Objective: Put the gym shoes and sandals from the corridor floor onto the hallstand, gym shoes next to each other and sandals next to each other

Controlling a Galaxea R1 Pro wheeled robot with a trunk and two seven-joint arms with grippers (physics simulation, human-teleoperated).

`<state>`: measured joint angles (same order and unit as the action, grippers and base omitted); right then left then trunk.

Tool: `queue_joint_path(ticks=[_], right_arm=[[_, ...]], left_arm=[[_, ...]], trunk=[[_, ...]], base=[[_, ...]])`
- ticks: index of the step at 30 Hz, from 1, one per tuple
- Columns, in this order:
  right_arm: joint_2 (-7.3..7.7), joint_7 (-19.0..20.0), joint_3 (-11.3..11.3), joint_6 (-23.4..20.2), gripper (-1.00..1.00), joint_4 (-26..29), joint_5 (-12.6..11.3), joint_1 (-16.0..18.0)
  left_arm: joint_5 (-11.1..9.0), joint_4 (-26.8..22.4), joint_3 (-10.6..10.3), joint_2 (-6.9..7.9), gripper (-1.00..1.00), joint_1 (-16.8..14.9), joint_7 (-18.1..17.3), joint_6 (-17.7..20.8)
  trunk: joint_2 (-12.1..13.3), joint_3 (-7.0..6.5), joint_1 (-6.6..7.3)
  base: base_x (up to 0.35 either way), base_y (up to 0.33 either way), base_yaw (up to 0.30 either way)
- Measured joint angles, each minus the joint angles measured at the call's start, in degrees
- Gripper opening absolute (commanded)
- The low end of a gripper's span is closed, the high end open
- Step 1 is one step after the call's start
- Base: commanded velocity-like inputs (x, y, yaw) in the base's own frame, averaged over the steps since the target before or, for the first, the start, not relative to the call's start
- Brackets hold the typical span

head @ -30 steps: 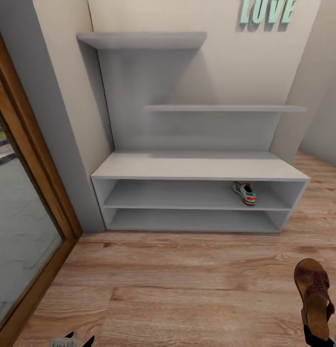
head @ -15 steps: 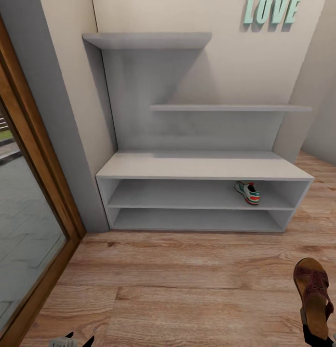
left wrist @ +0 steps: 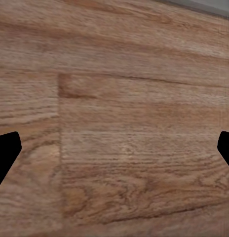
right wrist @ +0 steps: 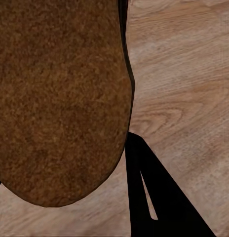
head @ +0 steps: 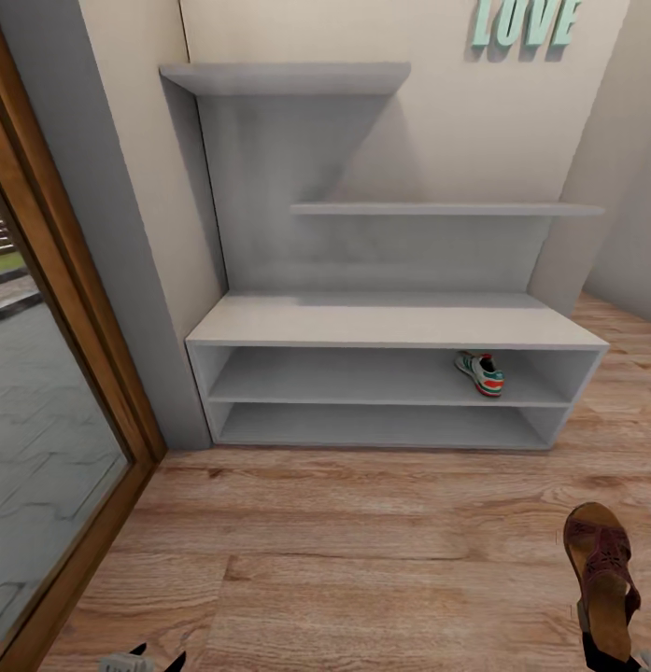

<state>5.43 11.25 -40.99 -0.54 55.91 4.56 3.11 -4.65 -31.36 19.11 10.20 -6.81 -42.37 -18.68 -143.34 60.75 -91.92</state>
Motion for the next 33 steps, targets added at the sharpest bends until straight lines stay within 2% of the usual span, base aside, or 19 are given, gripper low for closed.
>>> queue_joint_path(ticks=[2, 5, 6, 10, 11, 13, 14, 17, 18, 20, 22, 23, 27, 29, 33], right_arm=[[-0.1, 0.0, 1.0, -0.1, -1.0, -1.0, 0.1, 0.0], [-0.23, -0.4, 6.0, -0.2, -1.0, -3.2, 0.0, 0.0], [-0.26, -0.9, 9.6, -0.2, -1.0, -3.9, 0.0, 0.0], [-0.35, -3.9, 17.3, -0.5, -1.0, -4.7, 0.0, 0.3], [-0.54, -6.8, 20.7, -0.6, -1.0, -4.8, -0.2, 0.8], [-1.25, -10.1, 23.9, -0.8, -1.0, -4.8, -0.2, 1.6], [-2.71, -13.6, 26.8, -1.0, -1.0, -4.8, -0.2, 2.8], [-6.09, -19.6, 30.9, -2.2, -1.0, -4.9, -0.2, 5.4], [-8.46, -23.5, 33.0, -3.7, -1.0, -5.1, 0.0, 7.3], [-11.03, -27.3, 34.8, -5.9, -1.0, -5.2, -0.1, 9.4], [-14.67, -33.4, 38.8, -11.3, -1.0, -5.3, -0.1, 13.2], [-15.38, -35.2, 40.3, -13.8, -1.0, -5.3, -0.1, 15.2], [-15.43, -38.0, 44.4, -19.0, -1.0, -5.2, -0.2, 21.2], [-15.43, -38.3, 45.0, -19.7, -1.0, -5.3, -0.8, 23.8], [-15.43, -38.4, 45.2, -20.1, -1.0, -5.4, -3.4, 25.9]], left_arm=[[0.0, 0.0, -0.1, -0.03, 1.0, 0.0, 0.0, 0.0], [0.1, 0.0, -0.1, -0.03, 1.0, 0.0, 0.0, 0.0], [0.1, 0.0, -0.2, 0.01, 1.0, 0.0, 0.0, 0.0], [0.1, 0.0, -0.1, 0.06, 1.0, 0.0, 0.0, 0.0], [0.1, 0.0, -0.1, 0.07, 1.0, 0.0, 0.0, 0.0], [0.1, 0.0, -0.1, 0.08, 1.0, 0.0, 0.0, 0.0], [0.1, 0.0, -0.1, 0.08, 1.0, 0.0, 0.0, 0.0], [0.1, 0.0, -0.1, 0.08, 1.0, 0.0, -0.1, 0.0], [0.0, 0.0, -0.1, 0.1, 1.0, 0.0, -0.1, 0.0], [0.0, -0.1, -0.1, 0.13, 1.0, 0.0, -0.2, 0.0], [0.0, -0.2, -0.1, 0.18, 1.0, 0.0, -0.2, 0.0], [-0.1, -0.2, 0.0, 0.21, 1.0, 0.0, -0.3, 0.0], [-0.5, -0.5, 0.1, 0.27, 1.0, 0.0, -0.3, 0.0], [-0.6, -0.7, 0.0, 0.19, 1.0, 0.0, -0.4, 0.0], [-0.6, -1.0, -0.1, 0.1, 1.0, 0.0, -0.4, -0.1]], trunk=[[0.0, 0.0, 0.0], [0.0, 0.0, 0.0], [0.0, 0.0, 0.0], [0.0, 0.0, 0.0], [0.0, 0.0, 0.0], [0.0, 0.0, 0.0], [0.0, -0.01, 0.0], [0.0, -0.01, 0.0], [0.0, -0.01, 0.0], [0.0, -0.01, 0.0], [0.0, -0.02, 0.0], [0.0, -0.02, 0.0], [0.0, -0.01, 0.0], [0.0, -0.01, 0.0], [0.0, -0.01, 0.0]], base=[[0.0, 0.0, 0.0], [0.0, 0.0, 0.0], [0.0, 0.0, 0.0], [0.0, 0.0, 0.0], [0.0, 0.0, 0.0], [0.0, 0.0, 0.0], [0.0, 0.0, 0.0], [0.0, 0.0, 0.0], [0.0, 0.0, 0.0], [0.0, 0.0, 0.0], [0.0, 0.0, 0.0], [0.0, 0.0, 0.0], [0.0, 0.0, 0.0], [0.0, 0.0, 0.0], [0.0, 0.0, 0.0]])
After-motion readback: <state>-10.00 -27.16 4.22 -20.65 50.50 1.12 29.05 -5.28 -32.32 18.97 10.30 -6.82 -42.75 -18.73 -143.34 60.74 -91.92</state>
